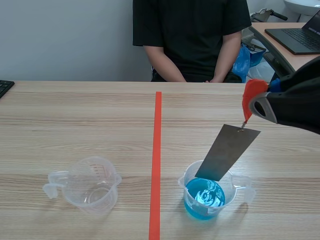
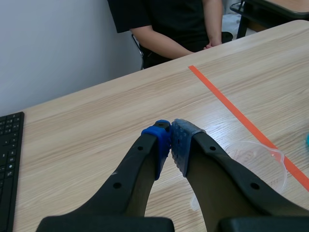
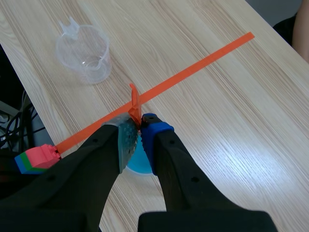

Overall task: Do the redox reaction experiment.
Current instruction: 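Lower the plate into the blue solution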

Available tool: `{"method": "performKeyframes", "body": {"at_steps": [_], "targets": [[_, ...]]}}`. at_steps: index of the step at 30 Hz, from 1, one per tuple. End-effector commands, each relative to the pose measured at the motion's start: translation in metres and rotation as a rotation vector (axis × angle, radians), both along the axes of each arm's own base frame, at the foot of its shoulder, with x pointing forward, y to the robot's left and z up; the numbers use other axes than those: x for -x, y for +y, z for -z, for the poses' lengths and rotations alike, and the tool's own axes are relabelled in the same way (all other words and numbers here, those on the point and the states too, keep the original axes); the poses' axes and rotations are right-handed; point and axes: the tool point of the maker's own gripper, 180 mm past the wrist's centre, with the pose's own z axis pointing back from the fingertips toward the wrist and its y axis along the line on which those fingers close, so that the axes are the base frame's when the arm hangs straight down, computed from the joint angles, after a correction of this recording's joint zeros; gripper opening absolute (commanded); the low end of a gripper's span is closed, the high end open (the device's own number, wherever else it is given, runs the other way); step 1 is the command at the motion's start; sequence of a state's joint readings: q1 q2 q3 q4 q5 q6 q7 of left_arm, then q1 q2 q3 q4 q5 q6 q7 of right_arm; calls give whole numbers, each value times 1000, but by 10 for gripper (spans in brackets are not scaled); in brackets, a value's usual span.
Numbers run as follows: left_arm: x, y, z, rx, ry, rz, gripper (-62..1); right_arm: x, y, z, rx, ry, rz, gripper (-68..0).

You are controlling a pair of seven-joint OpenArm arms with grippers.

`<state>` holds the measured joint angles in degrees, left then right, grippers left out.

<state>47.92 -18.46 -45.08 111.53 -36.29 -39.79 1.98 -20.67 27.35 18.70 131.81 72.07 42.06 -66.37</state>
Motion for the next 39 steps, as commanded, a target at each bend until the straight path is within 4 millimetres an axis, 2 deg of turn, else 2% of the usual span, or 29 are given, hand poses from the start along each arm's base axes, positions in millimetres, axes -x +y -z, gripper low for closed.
{"method": "performKeyframes", "body": {"at_steps": [1, 11, 26, 39], "targets": [[-1, -3, -7, 15, -26, 12, -563, -2, 0, -2, 5, -19, -14, -660], [-1, -3, -7, 15, -26, 12, -563, -10, -4, 17, -6, 26, 17, -660], [-1, -3, -7, 15, -26, 12, -563, -21, -11, 58, 8, 94, 63, -660], [-1, -3, -7, 14, -24, 12, -563, -27, -3, 73, 21, 105, 43, -660]]}}
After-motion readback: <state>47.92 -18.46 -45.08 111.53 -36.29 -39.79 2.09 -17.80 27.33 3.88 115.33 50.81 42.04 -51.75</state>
